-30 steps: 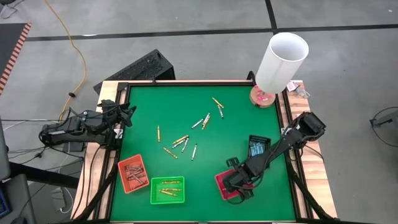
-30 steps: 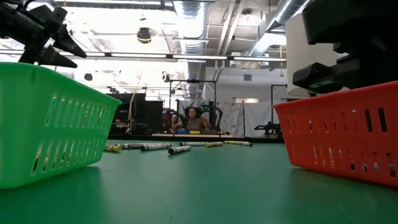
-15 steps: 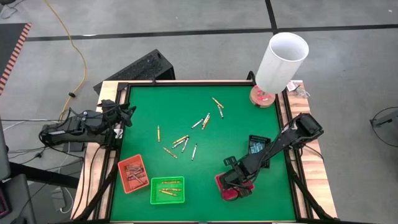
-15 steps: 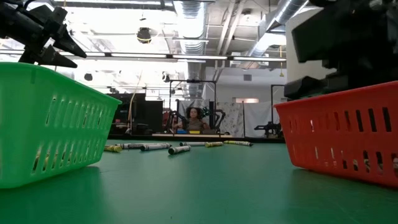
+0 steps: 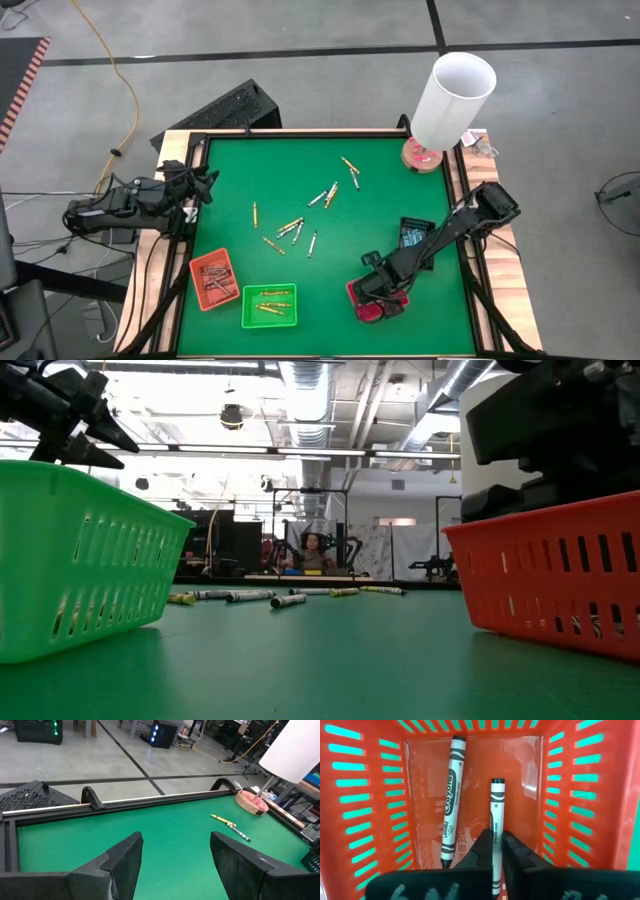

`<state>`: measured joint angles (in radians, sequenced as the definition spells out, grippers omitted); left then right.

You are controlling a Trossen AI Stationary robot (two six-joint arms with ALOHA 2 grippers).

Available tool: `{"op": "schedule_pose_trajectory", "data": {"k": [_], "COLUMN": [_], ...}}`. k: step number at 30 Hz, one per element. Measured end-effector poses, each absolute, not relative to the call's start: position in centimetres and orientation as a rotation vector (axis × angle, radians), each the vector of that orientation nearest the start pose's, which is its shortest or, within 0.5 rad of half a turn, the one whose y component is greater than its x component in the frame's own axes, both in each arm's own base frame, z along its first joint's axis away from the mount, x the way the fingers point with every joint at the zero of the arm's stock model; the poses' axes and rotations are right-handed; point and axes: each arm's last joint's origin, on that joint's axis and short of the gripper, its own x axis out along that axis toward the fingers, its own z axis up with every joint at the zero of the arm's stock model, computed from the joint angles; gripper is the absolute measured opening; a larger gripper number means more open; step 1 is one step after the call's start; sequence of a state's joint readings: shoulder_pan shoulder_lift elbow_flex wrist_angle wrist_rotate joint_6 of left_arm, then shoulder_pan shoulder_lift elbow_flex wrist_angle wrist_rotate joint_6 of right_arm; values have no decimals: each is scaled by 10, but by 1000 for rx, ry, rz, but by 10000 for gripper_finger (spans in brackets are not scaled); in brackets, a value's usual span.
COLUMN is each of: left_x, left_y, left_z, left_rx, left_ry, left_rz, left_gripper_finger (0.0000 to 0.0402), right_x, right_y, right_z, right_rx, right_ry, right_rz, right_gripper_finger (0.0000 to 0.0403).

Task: Sort crayons
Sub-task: Put the black crayon into the red bin

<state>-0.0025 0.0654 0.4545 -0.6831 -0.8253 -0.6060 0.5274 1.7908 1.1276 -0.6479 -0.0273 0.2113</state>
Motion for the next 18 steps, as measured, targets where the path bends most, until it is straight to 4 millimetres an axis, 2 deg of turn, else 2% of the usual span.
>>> {"op": "schedule_pose_trajectory", "data": {"k": [9, 18], "left_x": [44, 44], "left_y": [21, 21], "left_z": [244, 244], "left_rx": [-446, -446], "left_ry": [20, 20], "left_rz": [870, 871], "left_gripper_finger": [223, 223], "right_x": [288, 296], "right_y": [169, 173], "right_z": [167, 189], "right_rx": [-137, -137], "right_ry": [1328, 1326], "right_rz": [319, 320], "right_gripper_finger": [67, 82]}}
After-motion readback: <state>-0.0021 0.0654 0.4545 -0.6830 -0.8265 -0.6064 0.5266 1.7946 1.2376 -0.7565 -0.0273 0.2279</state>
